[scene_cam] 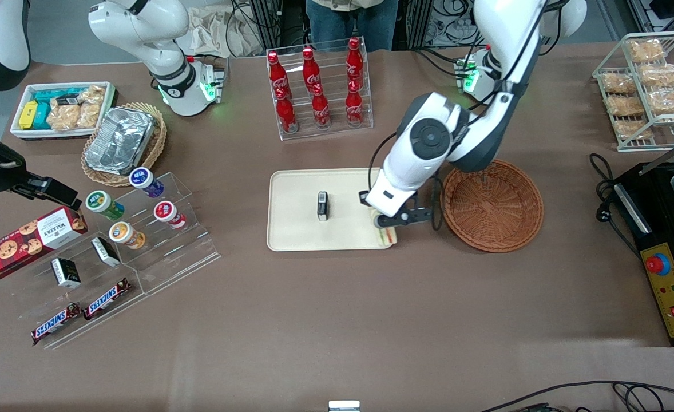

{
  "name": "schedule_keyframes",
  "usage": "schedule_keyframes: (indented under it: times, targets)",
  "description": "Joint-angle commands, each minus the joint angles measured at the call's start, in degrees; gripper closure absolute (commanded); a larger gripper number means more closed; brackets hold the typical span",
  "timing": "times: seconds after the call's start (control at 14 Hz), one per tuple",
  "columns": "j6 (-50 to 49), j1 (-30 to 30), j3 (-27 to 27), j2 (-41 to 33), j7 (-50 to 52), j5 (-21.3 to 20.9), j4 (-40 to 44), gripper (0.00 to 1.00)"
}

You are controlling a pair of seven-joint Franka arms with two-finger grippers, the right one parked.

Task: Place sandwich from basket to tray
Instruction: 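Carry the sandwich with the left gripper over the white tray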

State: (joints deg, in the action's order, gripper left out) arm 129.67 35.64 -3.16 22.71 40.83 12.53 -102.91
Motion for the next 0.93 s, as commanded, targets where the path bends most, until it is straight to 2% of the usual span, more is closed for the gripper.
schedule_keyframes:
  times: [0.0,0.5,0.57,0.64,0.86]
  targets:
    - [4.3,0.6,-1.7,3.7,-0.7,0.9,0.1,1.0]
    - [4.5,0.8,-2.5,5.6,0.0,0.8,-1.4,0.98]
    - [4.4,0.7,-2.5,5.5,0.3,0.9,-1.5,0.52]
    - [4.2,0.7,-2.5,5.3,0.0,0.7,-1.7,0.01]
    - [1.6,-0.2,-2.0,2.2,0.2,0.2,-1.6,0.0]
